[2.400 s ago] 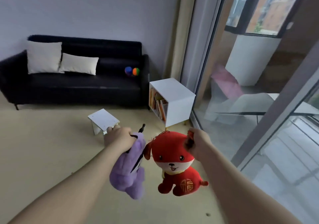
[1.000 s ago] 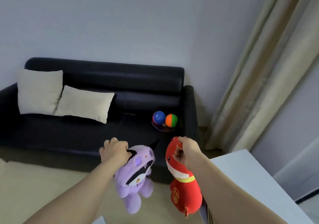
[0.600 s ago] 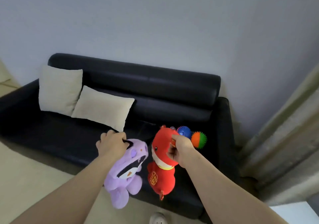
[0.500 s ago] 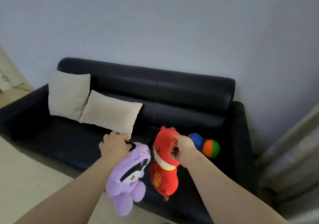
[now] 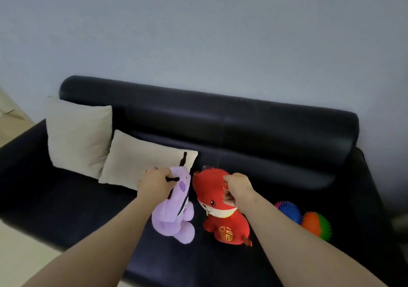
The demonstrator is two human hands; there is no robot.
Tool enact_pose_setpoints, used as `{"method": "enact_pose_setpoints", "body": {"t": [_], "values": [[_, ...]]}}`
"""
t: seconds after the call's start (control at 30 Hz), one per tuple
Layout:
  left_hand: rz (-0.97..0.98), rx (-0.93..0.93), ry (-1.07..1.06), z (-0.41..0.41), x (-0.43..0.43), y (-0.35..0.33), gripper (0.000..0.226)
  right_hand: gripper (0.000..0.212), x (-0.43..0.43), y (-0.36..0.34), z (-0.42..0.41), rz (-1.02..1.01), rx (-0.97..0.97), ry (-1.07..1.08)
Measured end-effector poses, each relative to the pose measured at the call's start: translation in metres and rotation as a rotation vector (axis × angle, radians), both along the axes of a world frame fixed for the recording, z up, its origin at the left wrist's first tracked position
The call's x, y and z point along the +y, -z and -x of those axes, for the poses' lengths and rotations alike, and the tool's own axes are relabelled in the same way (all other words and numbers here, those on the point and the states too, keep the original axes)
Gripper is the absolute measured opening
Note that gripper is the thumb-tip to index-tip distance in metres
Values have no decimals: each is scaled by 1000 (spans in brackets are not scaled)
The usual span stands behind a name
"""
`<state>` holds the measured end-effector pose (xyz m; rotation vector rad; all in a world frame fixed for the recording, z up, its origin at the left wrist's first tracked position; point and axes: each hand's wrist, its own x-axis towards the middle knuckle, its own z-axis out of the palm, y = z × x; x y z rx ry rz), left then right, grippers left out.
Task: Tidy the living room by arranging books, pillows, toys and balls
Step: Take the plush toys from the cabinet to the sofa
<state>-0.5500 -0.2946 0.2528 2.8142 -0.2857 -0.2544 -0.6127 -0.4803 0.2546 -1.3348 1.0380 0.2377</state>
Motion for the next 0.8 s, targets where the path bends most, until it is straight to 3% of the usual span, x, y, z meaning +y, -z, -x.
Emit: {"method": "enact_pose_setpoints", "body": {"t": [0.2,0.43,0.8], "values": [[5,166,216,-92,-13,27,14,20,-15,27,-56,164,89,43],[-9,292,421,-142,-54,57,10,11,-48,60,-76,333,235,75],[-115,347,393,-185,-113,97,11,10,-117,91,-90,368,331,148]]}}
